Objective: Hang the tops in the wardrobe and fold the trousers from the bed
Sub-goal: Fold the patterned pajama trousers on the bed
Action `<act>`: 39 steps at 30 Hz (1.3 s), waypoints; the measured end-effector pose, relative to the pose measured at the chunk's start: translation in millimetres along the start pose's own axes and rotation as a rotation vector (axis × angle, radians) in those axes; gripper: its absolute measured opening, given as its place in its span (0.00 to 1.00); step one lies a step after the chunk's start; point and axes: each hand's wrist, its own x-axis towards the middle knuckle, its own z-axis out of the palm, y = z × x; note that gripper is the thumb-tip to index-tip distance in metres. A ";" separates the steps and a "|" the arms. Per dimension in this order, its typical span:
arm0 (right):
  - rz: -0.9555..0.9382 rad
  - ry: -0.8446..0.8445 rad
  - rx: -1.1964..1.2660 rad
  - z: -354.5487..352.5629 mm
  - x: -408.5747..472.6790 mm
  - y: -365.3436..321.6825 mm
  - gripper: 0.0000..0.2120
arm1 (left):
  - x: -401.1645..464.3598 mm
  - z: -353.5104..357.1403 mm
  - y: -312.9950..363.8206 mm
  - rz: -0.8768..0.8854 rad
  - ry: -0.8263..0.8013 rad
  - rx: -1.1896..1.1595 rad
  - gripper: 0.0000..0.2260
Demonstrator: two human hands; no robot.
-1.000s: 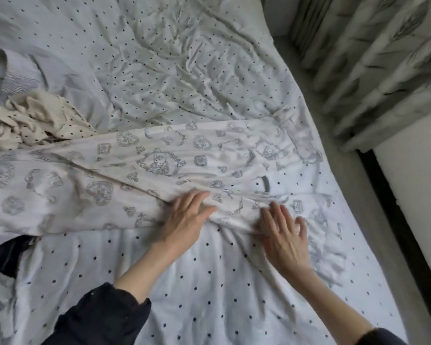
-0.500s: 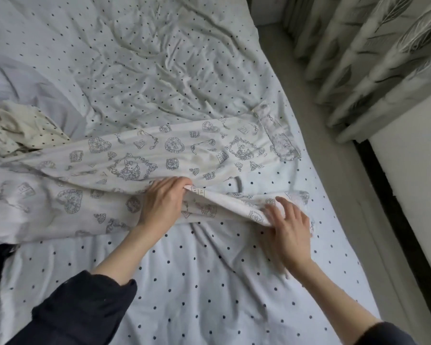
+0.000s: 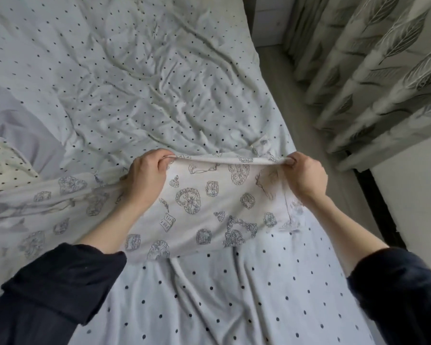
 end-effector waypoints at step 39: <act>-0.190 -0.490 -0.244 113.3 -20.1 -57.2 0.29 | -13.4 -50.3 -163.1 -0.103 -0.120 0.560 0.20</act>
